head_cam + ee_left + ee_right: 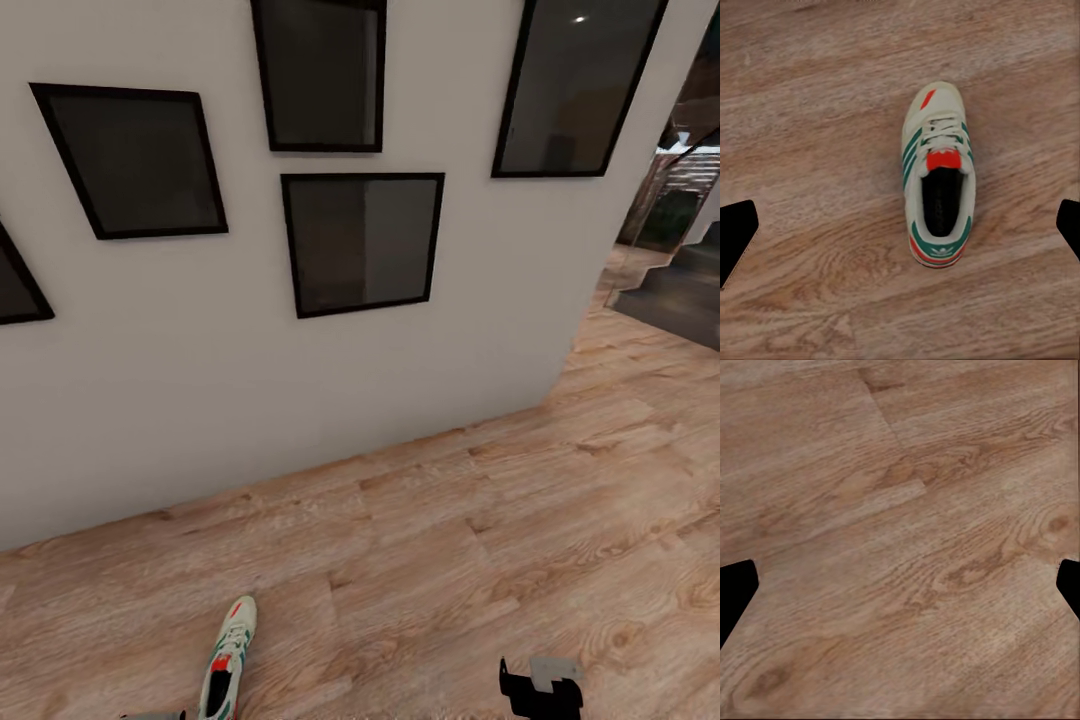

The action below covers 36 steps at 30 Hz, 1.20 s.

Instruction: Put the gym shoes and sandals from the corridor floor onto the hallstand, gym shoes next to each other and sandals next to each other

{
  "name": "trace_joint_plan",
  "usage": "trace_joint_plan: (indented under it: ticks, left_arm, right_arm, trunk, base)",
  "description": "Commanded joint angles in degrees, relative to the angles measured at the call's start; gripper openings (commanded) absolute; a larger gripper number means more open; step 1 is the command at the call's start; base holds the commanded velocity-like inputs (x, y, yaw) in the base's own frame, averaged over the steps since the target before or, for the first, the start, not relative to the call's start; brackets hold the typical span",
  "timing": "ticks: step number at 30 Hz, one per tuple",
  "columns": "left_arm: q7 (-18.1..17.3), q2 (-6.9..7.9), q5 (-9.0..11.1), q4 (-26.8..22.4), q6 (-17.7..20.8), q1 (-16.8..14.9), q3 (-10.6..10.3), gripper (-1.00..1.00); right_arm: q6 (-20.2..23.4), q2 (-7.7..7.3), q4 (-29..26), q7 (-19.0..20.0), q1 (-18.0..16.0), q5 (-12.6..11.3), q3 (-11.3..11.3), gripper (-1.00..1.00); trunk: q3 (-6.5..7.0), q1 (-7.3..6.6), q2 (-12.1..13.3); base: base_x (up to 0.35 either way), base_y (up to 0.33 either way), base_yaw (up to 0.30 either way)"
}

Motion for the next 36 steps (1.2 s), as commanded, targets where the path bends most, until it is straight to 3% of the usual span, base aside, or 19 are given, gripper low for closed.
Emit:
trace_joint_plan:
  ticks: [1,8,16,25,36]
  left_arm:
    - [-0.22,0.00,-0.52,0.04,-0.16,-0.02,0.50,1.00]
    - [-0.22,0.00,-0.52,0.04,-0.16,-0.02,0.50,1.00]
    - [-0.22,0.00,-0.40,0.03,-0.16,-0.03,0.52,1.00]
    - [-0.15,0.02,0.88,-0.03,-0.16,-0.02,0.61,1.00]
    - [-0.21,0.03,1.76,0.02,-0.16,-0.02,0.61,1.00]
  right_arm:
    - [-0.19,0.04,0.08,-0.20,-0.05,0.56,-0.43,1.00]
    - [-0.15,0.15,0.11,0.06,-0.05,0.80,-0.38,1.00]
    - [-0.17,0.31,0.16,0.16,-0.05,0.91,-0.23,1.00]
    - [-0.15,0.31,0.17,0.08,-0.07,0.87,-0.23,1.00]
    - [-0.15,0.31,0.17,-0.01,-0.06,0.83,-0.23,1.00]
  trunk:
    - [-0.05,-0.02,-0.02]
    - [-0.05,-0.02,-0.02]
    - [-0.05,-0.02,-0.02]
    - [-0.05,-0.02,-0.02]
    - [-0.05,-0.02,-0.02]
  base:
    - [-0.104,0.281,-0.199]
    - [-0.042,0.286,-0.081]
    - [-0.001,0.050,-0.002]
    - [0.000,0.035,0.000]
    - [0.000,0.221,0.000]
